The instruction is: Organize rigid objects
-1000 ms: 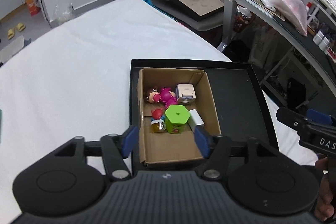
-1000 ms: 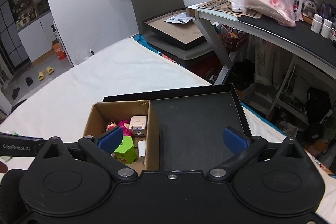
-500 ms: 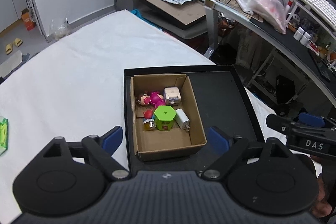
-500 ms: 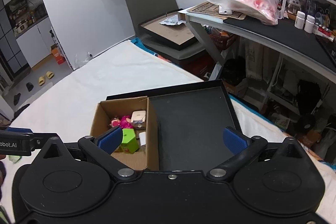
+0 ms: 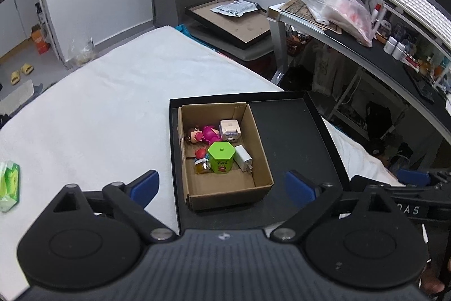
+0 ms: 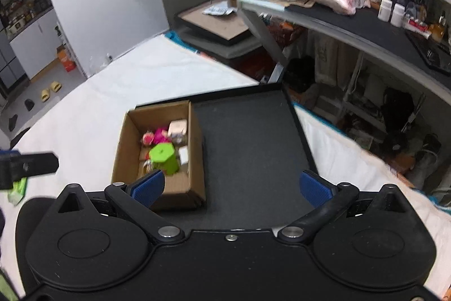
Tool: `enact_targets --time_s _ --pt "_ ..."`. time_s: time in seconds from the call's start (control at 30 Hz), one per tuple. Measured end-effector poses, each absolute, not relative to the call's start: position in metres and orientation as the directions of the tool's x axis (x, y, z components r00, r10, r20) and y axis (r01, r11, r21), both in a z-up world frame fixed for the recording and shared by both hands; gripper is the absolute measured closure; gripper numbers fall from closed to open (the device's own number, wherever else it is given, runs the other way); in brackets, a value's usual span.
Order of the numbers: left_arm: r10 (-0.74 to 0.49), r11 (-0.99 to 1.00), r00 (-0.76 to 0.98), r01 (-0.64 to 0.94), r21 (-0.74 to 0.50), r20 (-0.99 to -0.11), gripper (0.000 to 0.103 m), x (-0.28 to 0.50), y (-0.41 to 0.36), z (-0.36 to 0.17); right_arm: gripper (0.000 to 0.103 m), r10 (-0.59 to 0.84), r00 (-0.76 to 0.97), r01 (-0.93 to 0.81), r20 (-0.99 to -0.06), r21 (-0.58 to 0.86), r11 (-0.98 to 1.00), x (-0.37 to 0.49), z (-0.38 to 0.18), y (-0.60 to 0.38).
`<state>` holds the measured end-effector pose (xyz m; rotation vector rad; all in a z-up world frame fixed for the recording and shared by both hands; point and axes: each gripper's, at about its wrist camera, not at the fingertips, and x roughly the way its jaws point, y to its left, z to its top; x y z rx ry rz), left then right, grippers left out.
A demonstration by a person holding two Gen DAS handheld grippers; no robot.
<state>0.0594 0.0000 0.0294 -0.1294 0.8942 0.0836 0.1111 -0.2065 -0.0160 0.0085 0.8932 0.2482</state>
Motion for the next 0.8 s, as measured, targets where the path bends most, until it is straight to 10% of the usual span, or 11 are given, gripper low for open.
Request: enact_targets --time_s 0.8 --pt "0.064 0.99 0.658 -0.136 -0.035 -0.751 0.007 0.03 -0.017 0.037 0.0 0.224 0.551 -0.204 -0.804 0.131 0.97 0.078 -0.011 -0.222"
